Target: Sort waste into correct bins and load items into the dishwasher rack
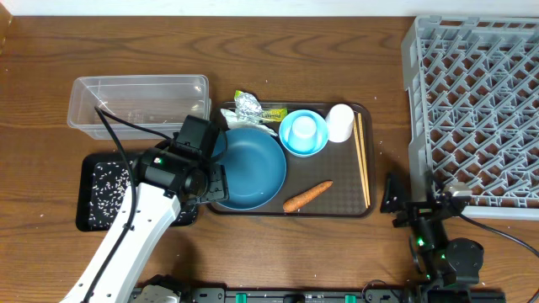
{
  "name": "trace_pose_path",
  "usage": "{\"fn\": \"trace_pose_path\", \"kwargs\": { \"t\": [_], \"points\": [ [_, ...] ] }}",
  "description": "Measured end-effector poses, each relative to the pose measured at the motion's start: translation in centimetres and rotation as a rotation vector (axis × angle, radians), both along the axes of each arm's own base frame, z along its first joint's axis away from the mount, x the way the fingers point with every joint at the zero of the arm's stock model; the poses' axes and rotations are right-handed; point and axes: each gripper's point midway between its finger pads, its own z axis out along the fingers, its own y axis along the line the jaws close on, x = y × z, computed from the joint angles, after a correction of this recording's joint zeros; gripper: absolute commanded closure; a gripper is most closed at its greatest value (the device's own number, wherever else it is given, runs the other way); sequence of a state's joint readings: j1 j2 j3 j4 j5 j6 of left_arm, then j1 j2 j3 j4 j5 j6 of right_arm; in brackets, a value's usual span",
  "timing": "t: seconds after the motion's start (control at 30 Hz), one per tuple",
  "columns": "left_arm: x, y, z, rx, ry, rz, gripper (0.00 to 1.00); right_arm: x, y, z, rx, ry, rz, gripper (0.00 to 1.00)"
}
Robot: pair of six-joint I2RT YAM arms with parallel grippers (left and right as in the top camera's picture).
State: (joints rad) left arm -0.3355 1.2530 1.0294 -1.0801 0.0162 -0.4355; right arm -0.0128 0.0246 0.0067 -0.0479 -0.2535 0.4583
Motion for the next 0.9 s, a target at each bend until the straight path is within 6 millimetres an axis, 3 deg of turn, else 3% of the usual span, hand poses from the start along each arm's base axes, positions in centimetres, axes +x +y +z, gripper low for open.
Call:
{"fn": "trace_pose_path", "kwargs": {
  "t": [0.23, 0.3, 0.57, 0.77, 0.8, 0.87, 0.9],
  "points": [
    [0.0, -0.7, 0.0, -0.036, 0.004, -0.014, 0.31, -1.4, 2.7, -0.6, 0.094, 0.143, 0.157, 0.01],
    [0.1, -0.8, 0.1, -0.042, -0.001, -0.015, 0.32, -1.8, 3.1, 0.1, 0.106, 0.197, 0.174, 0.01],
    [1.0, -1.3, 0.3, -0.065, -0.038, -0.022, 0.32, -3.1, 4.1, 7.1, 0.105, 0.465, 0.241, 0.01],
    [1.7, -1.6, 0.5, -0.075, -0.068, -0.025, 0.31, -1.4, 4.7, 11.7, 0.104, 0.538, 0.283, 0.01],
    [1.8, -1.6, 0.5, -0.076, -0.071, -0.025, 0.31, -1.2, 4.9, 12.2, 0.108, 0.537, 0.299, 0.04],
    [1.9, -1.6, 0.5, -0.077, -0.074, -0.025, 0.31, -0.6, 5.6, 13.3, 0.104, 0.499, 0.353, 0.24],
    [1.9, -1.6, 0.5, -0.077, -0.074, -0.024, 0.32, -0.5, 5.9, 13.7, 0.103, 0.481, 0.376, 0.27]
  ]
}}
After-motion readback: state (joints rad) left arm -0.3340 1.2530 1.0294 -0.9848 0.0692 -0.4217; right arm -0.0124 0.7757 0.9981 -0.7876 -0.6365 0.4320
